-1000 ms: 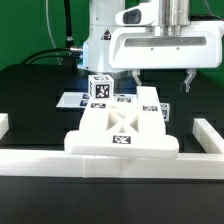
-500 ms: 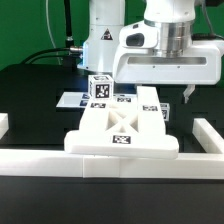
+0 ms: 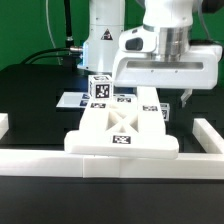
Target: Assemble chair
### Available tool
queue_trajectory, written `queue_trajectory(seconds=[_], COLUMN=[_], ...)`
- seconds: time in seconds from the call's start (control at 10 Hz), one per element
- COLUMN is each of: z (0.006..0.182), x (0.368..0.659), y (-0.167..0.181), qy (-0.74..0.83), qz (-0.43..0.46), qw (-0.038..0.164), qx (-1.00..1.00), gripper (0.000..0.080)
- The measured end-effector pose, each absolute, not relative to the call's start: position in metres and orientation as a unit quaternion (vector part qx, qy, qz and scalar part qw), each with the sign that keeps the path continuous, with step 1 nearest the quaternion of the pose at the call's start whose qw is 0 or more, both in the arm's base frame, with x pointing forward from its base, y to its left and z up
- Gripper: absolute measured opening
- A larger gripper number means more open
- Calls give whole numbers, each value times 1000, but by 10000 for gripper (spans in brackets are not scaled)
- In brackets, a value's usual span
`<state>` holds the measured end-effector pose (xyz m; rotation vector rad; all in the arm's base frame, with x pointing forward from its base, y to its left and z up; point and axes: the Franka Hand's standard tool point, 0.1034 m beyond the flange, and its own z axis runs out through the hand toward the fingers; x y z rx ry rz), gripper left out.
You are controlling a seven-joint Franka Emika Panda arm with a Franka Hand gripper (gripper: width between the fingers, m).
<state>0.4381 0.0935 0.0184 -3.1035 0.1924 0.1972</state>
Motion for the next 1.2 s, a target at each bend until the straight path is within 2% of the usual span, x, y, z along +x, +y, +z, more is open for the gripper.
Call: queue_trajectory(seconds=[0.2, 0.5, 0.7, 1.1, 1.2], z=[10, 11, 10, 12, 21], x=[433, 435, 435, 437, 442], y=[95, 95, 95, 93, 93], qy=[58, 58, 58, 59, 51], qz=[62, 61, 61, 58, 63], qw=[9, 9, 9, 10, 12], qx=[-996, -996, -996, -996, -997], gripper=[649, 638, 281, 284, 284])
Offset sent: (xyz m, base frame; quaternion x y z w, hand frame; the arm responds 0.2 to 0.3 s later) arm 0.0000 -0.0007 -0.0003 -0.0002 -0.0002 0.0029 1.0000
